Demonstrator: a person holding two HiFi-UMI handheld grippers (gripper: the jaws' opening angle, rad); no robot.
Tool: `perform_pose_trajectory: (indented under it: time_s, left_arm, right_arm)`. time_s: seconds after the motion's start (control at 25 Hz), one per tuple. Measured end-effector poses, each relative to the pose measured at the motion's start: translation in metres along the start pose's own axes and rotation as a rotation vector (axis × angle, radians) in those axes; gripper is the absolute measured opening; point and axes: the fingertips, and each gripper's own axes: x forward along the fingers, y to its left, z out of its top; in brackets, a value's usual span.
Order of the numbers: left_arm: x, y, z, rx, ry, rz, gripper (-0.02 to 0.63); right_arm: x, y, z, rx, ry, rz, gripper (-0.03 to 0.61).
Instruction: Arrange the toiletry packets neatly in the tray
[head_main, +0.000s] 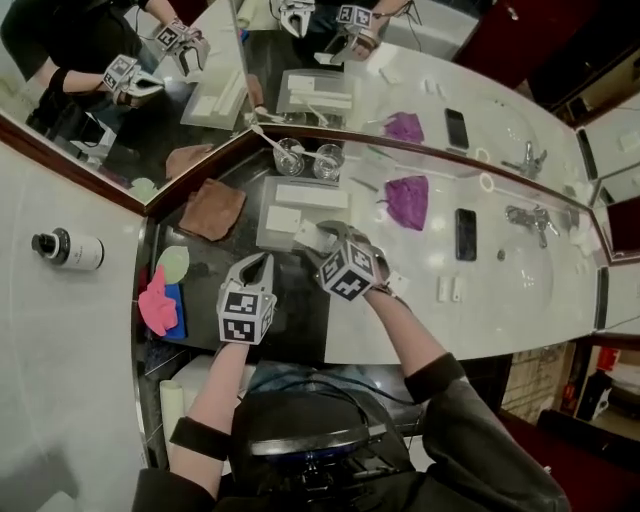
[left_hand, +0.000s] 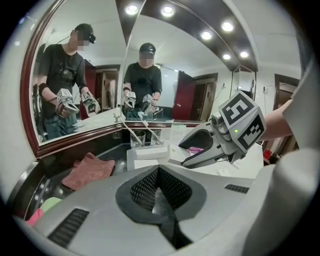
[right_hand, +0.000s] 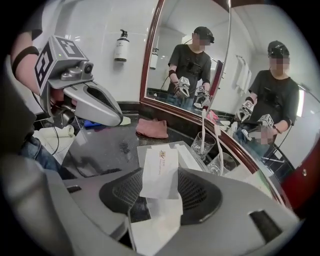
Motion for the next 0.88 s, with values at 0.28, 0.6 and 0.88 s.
perform_pose_trajectory:
  time_s: [0.28,0.6,0.88]
  left_arm:
    - [0.018,0.037,-0.007,-0.057,-0.007,0.041,0.002]
    - [0.024,0.057,-0.018,-0.086,0.005,0.055,0.002]
    - [0.024,0.064,-0.020,-0.109,0.012,0.057,0.002]
  right_arm:
    - [0.052,-0.010,0.017,-0.076,0.039,0.038,0.233]
    - [0.083,-0.011,0.024,-0.131,0.064,0.076,0.233]
    - [0.099,-0.007,0.020,-0.166,0.084,0.100,0.247]
